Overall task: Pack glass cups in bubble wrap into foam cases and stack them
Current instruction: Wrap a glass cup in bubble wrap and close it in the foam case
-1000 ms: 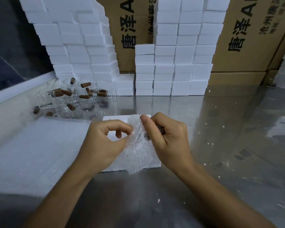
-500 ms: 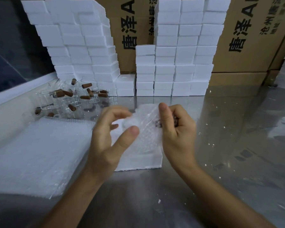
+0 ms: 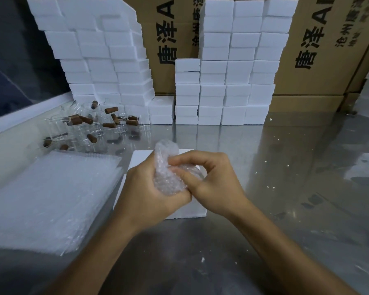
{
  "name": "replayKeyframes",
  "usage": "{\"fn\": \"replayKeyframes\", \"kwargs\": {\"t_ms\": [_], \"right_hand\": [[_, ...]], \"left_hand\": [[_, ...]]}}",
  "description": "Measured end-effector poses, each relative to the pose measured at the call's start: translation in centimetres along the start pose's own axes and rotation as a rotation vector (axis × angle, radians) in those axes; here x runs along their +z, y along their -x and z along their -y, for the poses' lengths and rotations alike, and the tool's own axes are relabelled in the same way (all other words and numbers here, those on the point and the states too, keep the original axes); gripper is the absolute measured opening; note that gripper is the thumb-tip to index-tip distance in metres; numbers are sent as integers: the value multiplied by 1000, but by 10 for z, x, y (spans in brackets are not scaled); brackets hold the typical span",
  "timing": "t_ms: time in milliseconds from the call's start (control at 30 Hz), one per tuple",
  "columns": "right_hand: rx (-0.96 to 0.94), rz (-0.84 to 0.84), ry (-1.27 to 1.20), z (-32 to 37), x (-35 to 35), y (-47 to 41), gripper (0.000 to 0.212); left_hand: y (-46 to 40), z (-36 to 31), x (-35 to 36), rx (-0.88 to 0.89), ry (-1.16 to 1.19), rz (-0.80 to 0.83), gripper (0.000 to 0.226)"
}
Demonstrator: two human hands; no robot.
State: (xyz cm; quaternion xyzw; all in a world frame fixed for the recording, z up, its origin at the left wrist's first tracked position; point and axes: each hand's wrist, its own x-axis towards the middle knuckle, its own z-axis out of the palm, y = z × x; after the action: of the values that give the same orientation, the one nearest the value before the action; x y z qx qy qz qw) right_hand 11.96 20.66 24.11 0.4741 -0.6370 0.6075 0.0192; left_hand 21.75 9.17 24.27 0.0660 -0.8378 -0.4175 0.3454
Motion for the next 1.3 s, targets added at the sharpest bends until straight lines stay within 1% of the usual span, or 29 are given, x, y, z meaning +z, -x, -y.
{"fn": "replayKeyframes", "kwargs": {"t_ms": [33, 133, 167, 233, 300, 400, 467, 533, 567, 633, 667, 700, 767, 800, 867, 967, 1067, 1100, 1200, 1233, 1300], "right_hand": [[-20, 38, 41, 0, 0, 1, 15], [-107, 214, 139, 5, 4, 4, 39], [-142, 245, 171, 7, 7, 5, 45], [-194, 258, 227, 11, 13, 4, 49], [-213, 251, 250, 11, 16, 2, 51], [-209, 238, 257, 7, 14, 3, 44], [-181, 224, 233, 7, 14, 7, 31], [-187, 171, 156, 9, 13, 10, 14], [-209, 141, 139, 11, 13, 10, 22], [-274, 146, 163, 10, 11, 9, 57], [-296, 162, 194, 10, 10, 8, 70], [-312, 178, 240, 10, 9, 7, 76], [-335, 165, 338, 9, 9, 5, 74], [-322, 144, 350, 9, 10, 6, 71], [-234, 98, 278, 8, 10, 6, 60], [-39, 91, 23, 12, 6, 3, 47], [81, 140, -230, 17, 0, 0, 47], [115, 158, -281, 17, -2, -1, 46], [214, 167, -401, 18, -6, -2, 35], [250, 165, -446, 17, -7, -2, 32], [325, 169, -510, 16, -8, -2, 32]], "left_hand": [[-1, 0, -1, 2, -24, -22, 49], [-2, 1, -7, 23, -86, -55, 57], [-3, 1, -9, 37, -122, -52, 56], [-3, 0, -12, 81, -188, -35, 48], [-4, 0, -13, 119, -186, -20, 43], [-5, 2, -14, 124, -83, 38, 44], [-6, 2, -14, 92, -21, 51, 48], [-7, 1, -14, 26, 86, 18, 50], [-8, 0, -14, -8, 145, -14, 50], [-10, 0, -17, -46, 202, -89, 51], [-11, 0, -19, -59, 215, -105, 51], [-11, 0, -22, -77, 230, -90, 50], [-10, 1, -25, -104, 292, 16, 46], [-10, 1, -26, -118, 348, 68, 44], [-11, 0, -27, -179, 504, 93, 42], [-12, 0, -29, -225, 715, 122, 47], [-13, 5, -31, -254, 799, 211, 57], [-13, 6, -32, -264, 818, 251, 58], [-15, 10, -35, -286, 904, 357, 64], [-15, 10, -35, -301, 952, 373, 66], [-15, 11, -34, -338, 1015, 372, 63]]}}
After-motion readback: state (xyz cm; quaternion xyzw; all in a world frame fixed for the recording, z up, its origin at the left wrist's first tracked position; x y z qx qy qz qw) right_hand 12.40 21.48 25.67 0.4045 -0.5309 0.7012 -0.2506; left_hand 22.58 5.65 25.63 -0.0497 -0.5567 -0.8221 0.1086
